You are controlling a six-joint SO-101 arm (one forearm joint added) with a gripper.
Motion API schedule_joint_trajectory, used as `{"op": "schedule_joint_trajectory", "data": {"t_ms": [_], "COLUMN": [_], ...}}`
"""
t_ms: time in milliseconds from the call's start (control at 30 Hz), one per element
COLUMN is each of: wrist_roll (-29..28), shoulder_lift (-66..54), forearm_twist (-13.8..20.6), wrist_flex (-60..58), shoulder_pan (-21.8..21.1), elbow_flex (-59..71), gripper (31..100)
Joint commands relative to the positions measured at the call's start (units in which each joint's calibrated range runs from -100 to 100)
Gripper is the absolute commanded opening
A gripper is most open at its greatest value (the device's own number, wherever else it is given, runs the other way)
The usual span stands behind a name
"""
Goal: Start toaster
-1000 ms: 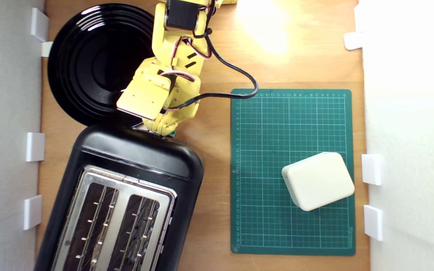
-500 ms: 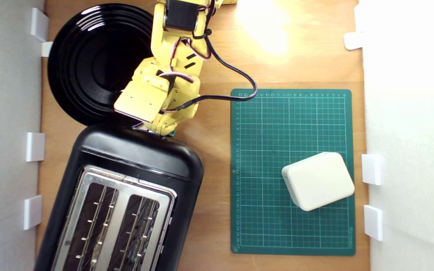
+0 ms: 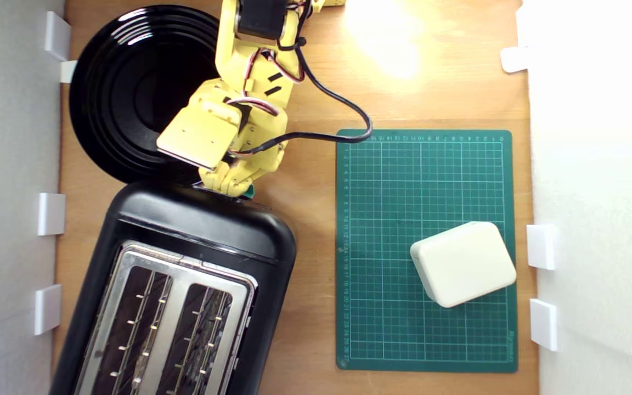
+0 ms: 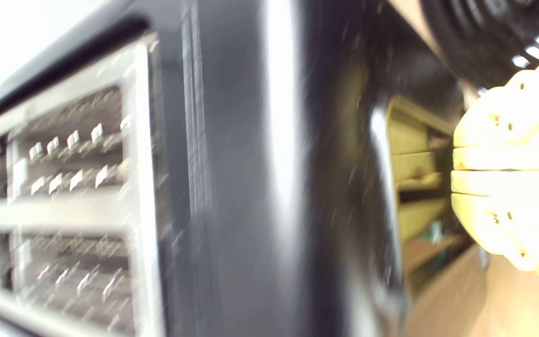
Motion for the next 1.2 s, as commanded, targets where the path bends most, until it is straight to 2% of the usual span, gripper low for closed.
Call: {"op": "schedule_joint_trajectory", "data": {"t_ms": [0, 400, 767, 1167], "wrist_roll": [0.4, 1.45, 3.81, 3.92], "shoulder_lift": [-6.17, -16.5, -31.32, -49.05], "forearm_twist": [0.77, 0.67, -0.08, 0.39], "wrist_flex": [0.08, 0.08, 0.17, 0.43], "shoulder_pan": [-1.8, -4.57, -4.57, -4.65], "elbow_flex": [-2.39, 4.79, 15.42, 30.68], "gripper": [31.3, 31.3, 31.3, 31.3]}}
